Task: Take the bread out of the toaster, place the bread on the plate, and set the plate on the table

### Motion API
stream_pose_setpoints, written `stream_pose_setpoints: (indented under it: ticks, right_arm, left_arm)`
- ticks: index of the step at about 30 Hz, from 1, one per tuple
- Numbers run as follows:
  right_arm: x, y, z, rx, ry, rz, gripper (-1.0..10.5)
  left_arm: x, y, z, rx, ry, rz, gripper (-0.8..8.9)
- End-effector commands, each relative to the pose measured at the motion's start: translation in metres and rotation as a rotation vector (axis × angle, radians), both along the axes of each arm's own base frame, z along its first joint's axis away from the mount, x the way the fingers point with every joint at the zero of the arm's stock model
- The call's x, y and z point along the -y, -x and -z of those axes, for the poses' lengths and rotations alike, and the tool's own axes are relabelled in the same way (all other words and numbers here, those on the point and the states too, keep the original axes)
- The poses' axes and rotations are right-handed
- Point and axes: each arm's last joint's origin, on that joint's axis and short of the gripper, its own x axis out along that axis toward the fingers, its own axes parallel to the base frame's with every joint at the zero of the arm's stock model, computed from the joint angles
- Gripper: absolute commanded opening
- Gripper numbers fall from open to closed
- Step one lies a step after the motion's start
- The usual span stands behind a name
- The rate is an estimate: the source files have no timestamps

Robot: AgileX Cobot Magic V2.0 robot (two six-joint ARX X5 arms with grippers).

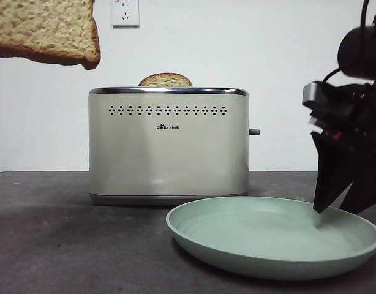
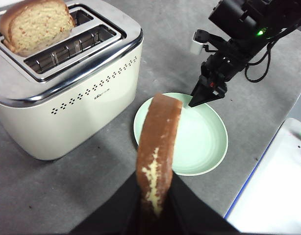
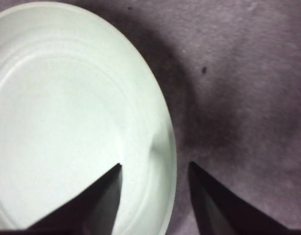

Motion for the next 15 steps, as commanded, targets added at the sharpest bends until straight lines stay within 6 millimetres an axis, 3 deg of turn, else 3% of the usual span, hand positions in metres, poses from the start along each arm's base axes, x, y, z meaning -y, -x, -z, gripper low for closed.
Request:
stream_pose_setpoints:
  ticks: [1, 7, 12, 15]
  right_arm:
    - [-0.003, -0.004, 0.007, -0.014, -0.002, 0.002, 1.3]
    - [-0.003, -0.007, 0.014, -0.031, 0.001, 0.002, 0.0]
    - [-0.003, -0.008, 0.012, -0.02, -0.007, 0.0, 0.0]
    - [-0.005, -0.004, 0.001, 0.003, -0.073, -0.025, 0.0]
  left_arm:
    - [0.0, 0.001, -0.005, 0.021, 0.015, 0.0, 0.04]
    - [0.0, 0.001, -0.005, 0.015, 0.02, 0.0, 0.04]
    - [0.002, 0.001, -0.007, -0.005, 0.074, 0.055, 0.04]
    - [0.003, 0.001, -0.008, -0.026, 0.114, 0.068, 0.04]
